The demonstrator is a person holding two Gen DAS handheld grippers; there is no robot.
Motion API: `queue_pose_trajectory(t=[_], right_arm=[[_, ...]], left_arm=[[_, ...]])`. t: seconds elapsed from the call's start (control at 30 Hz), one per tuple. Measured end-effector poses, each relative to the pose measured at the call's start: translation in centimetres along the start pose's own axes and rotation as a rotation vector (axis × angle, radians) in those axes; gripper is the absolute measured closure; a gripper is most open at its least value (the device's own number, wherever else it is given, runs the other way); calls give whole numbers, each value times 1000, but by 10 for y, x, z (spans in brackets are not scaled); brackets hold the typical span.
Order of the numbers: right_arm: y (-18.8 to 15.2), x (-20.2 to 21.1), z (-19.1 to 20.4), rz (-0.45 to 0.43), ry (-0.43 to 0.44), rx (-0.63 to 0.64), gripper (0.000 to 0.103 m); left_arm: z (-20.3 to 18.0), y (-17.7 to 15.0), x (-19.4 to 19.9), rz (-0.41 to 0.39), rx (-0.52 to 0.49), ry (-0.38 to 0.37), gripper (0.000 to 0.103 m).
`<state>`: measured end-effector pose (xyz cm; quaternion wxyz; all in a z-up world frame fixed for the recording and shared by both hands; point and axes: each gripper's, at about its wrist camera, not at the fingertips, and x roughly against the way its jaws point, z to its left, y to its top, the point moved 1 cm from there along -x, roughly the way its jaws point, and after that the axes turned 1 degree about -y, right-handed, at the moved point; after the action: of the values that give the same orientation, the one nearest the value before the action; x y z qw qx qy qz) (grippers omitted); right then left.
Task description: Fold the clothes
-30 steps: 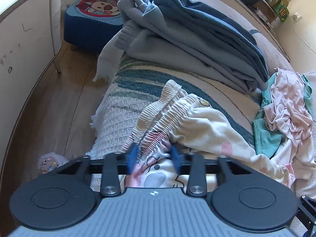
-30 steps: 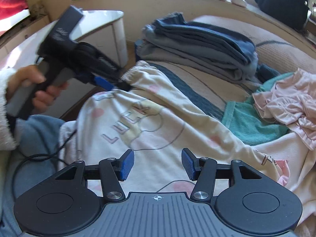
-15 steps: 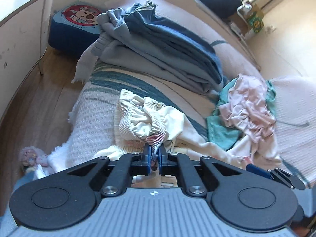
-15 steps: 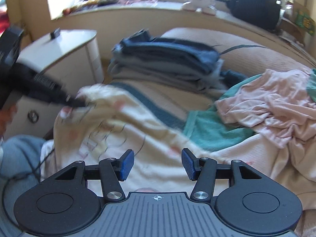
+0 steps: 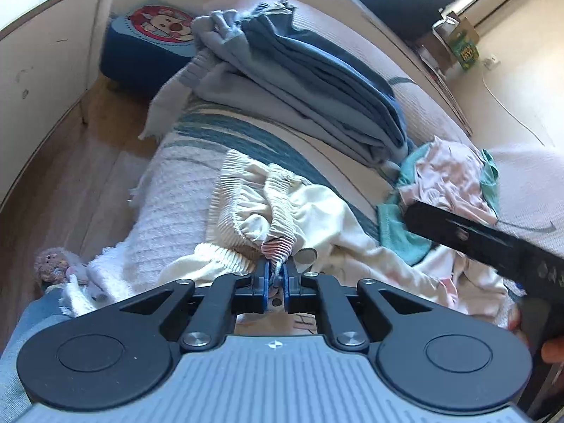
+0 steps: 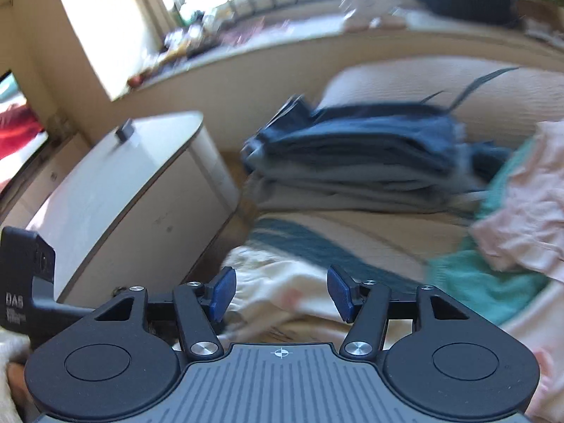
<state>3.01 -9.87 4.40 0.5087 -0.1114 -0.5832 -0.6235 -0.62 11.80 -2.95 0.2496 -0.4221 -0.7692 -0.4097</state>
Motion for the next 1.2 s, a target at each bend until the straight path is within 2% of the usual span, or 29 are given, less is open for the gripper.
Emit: queue_pose_trajectory(t=[0.07, 0.1, 0.17, 0.2, 0.23, 0.37, 0.5, 0.63, 0.7, 0.77, 0.87, 0.93, 1.03, 1.1, 1.17, 1.2], right_arm=[[11, -26, 13, 72, 28, 7, 43], [16, -39, 18, 110, 28, 1, 42], [22, -62, 24, 176, 19, -27, 42], [24, -70, 27, 200, 11, -37, 42], [26, -77, 29, 218, 2, -46, 42], [29, -100, 39, 283, -47, -53, 38], [33, -120, 46, 334, -115, -43, 35], [30, -147, 54, 397, -181, 5, 33], [26, -158, 55, 414, -207, 10, 26], [23, -164, 60, 413, -224, 34, 23], [22, -166, 63, 427, -235, 71, 22], [22, -166, 62, 427, -230, 77, 22], [19, -163, 61, 409, -247, 100, 34], [18, -155, 58, 387, -261, 122, 59], [18, -145, 52, 361, -254, 126, 74], [19, -137, 47, 339, -219, 106, 82]], left_arm=[[0, 0, 0, -12, -14, 17, 95], [0, 1, -1, -25, -30, 42, 91], [0, 2, 0, -59, -52, 91, 78], [2, 2, 1, -74, -57, 107, 66], [4, 4, 3, -81, -55, 106, 58], [17, 10, -4, -61, -8, 75, 48], [23, 14, -22, -11, -10, 78, 46], [15, 11, -35, 26, -67, 76, 47], [12, 9, -39, 37, -96, 85, 52], [17, 9, -42, 51, -83, 82, 54], [22, 9, -43, 58, -68, 60, 55], [20, 9, -42, 52, -82, 57, 62], [16, 8, -40, 46, -99, 59, 68], [15, 7, -37, 37, -102, 56, 73], [11, 5, -31, 18, -122, 42, 77], [7, 3, -25, 2, -141, 31, 77]])
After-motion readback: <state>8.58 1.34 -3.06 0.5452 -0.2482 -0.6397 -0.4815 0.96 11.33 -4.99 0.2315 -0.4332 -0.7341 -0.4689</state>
